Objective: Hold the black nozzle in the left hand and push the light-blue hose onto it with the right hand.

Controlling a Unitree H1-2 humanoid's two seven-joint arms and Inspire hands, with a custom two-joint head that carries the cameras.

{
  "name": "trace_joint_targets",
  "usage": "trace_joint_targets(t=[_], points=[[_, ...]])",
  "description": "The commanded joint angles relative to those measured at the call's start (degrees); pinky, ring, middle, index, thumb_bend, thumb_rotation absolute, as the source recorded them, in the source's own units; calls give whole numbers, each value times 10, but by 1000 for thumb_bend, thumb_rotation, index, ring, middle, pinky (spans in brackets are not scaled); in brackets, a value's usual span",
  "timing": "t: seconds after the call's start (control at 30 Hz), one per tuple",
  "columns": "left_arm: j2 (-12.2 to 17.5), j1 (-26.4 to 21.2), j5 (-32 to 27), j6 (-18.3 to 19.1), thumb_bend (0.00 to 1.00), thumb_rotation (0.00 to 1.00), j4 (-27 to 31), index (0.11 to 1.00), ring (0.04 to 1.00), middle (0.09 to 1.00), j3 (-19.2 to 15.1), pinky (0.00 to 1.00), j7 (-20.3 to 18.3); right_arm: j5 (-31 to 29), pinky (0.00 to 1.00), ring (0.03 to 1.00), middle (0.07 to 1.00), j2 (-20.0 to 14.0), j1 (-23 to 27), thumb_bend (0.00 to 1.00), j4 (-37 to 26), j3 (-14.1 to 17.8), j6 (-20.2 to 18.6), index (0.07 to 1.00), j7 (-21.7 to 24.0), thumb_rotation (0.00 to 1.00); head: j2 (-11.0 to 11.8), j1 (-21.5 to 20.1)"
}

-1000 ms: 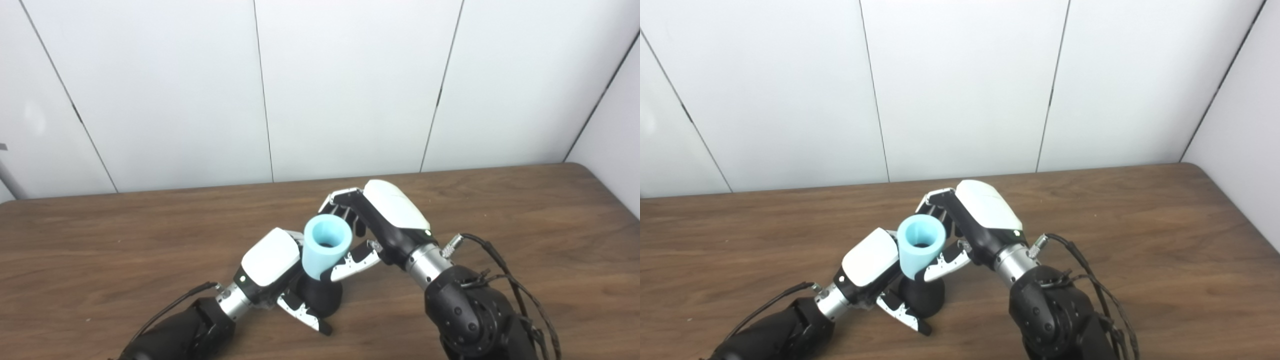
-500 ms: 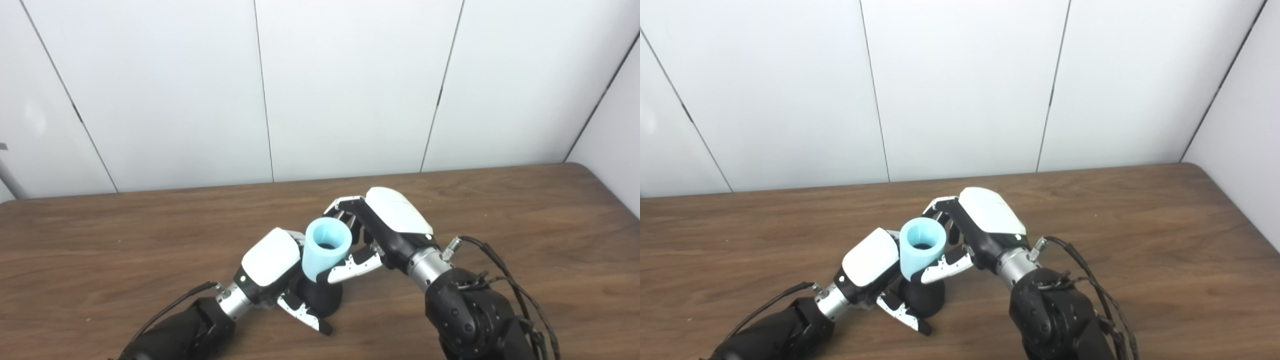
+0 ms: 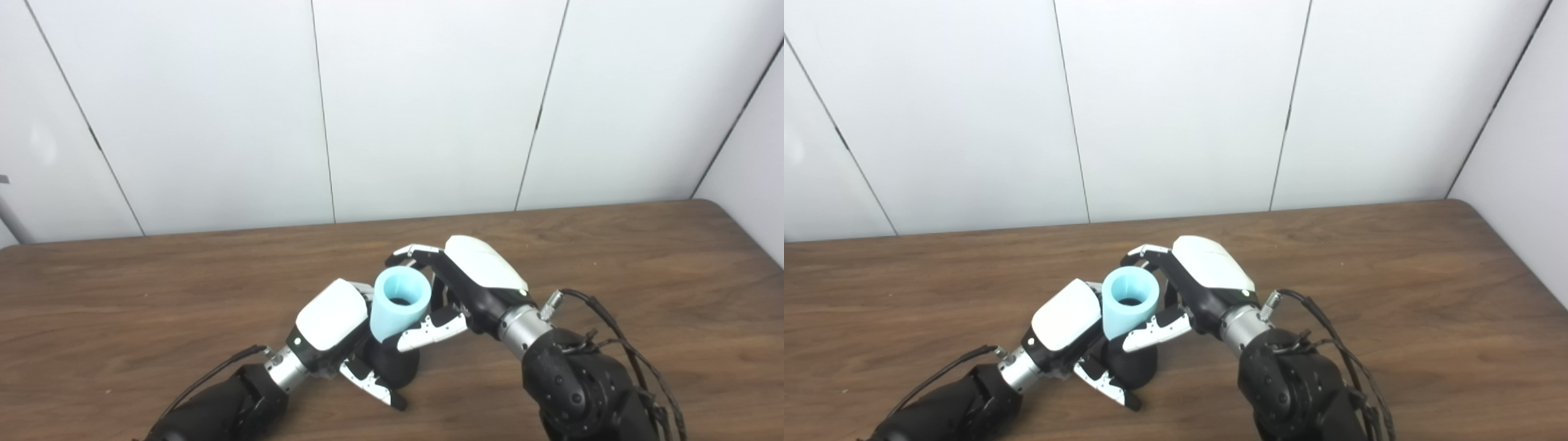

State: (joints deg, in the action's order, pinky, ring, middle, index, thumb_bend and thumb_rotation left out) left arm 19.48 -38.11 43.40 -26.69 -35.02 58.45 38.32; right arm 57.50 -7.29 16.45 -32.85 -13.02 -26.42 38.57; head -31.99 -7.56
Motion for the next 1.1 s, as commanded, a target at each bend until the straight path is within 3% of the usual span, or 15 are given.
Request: trace_joint_targets(t=[0.0,0.03,0.17,0.23,0.33,0.43,0.67,0.83,0.93,1.07], points=[[-49,129,-11,-2,520,0,-43,458,476,507,53,415,5,-26,489,702,942,-6,18,1000,-58,27,-1,970,-4,557,-1,0],[-50,129,-11,-2,520,0,-44,459,476,507,53,415,6,-40,511,726,963,-6,16,1000,-61,33,2,991,-9,559,-1,0],[-49,129,-12,-2,520,0,-42,459,477,507,51,418,2,-100,442,664,959,3,6,1000,-72,56,24,1000,-42,547,-1,0],[-49,130,-13,-2,520,0,-40,459,478,507,50,416,-2,-137,759,911,992,10,-7,1000,-76,68,48,1000,-74,584,-1,0],[-48,130,-14,-2,520,0,-38,459,481,508,49,418,-6,-154,927,991,1000,12,-20,1000,-77,72,69,1000,-107,649,-1,0],[-48,129,-11,-2,520,0,-40,459,482,508,49,419,-4,-148,989,1000,1000,7,-35,1000,-76,67,100,1000,-144,661,0,1],[-50,129,-12,-2,520,0,-43,460,477,507,52,419,5,-108,1000,1000,1000,-17,-69,956,-71,40,195,1000,-213,770,0,2],[-50,128,-8,-2,520,0,-47,460,477,507,54,415,10,-66,1000,1000,1000,-34,-93,918,-72,13,257,1000,-242,798,0,2],[-52,127,-3,-2,521,0,-49,475,435,494,56,360,21,-40,1000,986,988,-39,-102,902,-72,0,296,976,-263,797,-2,3],[-50,130,3,-2,521,0,-37,479,439,491,44,350,2,-16,989,962,963,-44,-115,892,-75,-12,331,936,-269,790,-3,3]])
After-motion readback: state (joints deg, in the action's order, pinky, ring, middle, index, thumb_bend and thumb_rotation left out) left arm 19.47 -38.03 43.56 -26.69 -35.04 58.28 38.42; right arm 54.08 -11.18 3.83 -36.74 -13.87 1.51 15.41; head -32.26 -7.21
